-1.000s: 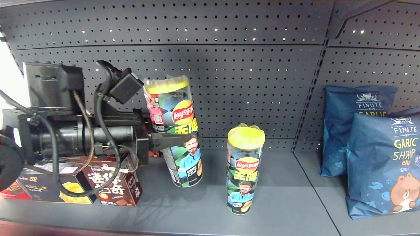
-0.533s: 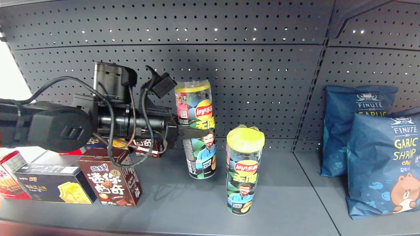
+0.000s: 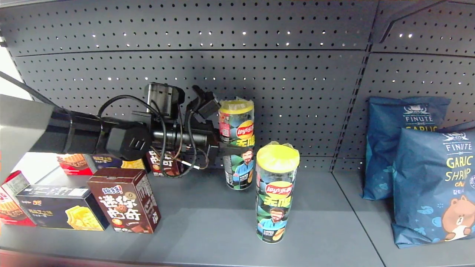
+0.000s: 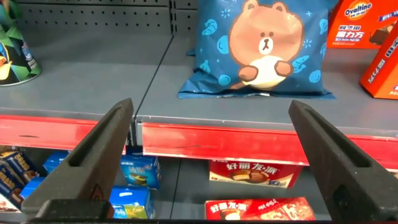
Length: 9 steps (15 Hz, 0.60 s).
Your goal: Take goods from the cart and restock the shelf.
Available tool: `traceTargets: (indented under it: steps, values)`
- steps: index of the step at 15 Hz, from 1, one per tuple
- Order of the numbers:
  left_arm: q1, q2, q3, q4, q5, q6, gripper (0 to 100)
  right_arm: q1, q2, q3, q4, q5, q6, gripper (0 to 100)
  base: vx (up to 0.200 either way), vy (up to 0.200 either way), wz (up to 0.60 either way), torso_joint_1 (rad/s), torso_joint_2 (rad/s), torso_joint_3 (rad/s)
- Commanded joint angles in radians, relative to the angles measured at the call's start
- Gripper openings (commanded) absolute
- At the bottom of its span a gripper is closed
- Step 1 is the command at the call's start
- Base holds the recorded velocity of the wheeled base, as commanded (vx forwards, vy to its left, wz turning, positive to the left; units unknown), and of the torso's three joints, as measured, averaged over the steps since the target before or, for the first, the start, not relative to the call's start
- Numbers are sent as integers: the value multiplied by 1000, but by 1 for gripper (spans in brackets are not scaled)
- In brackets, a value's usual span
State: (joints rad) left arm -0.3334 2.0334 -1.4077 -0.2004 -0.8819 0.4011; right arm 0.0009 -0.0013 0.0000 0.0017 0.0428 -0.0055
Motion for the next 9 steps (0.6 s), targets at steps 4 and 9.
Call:
traceTargets:
  steps: [4,9]
  values:
    - [-6,90,-57,-16,0,2,0,1,1,0,0,0,-1,100,0,0,0,0,0,0]
    - [-21,130,-57,-85,0,2,0,1,1,0,0,0,-1,100,0,0,0,0,0,0]
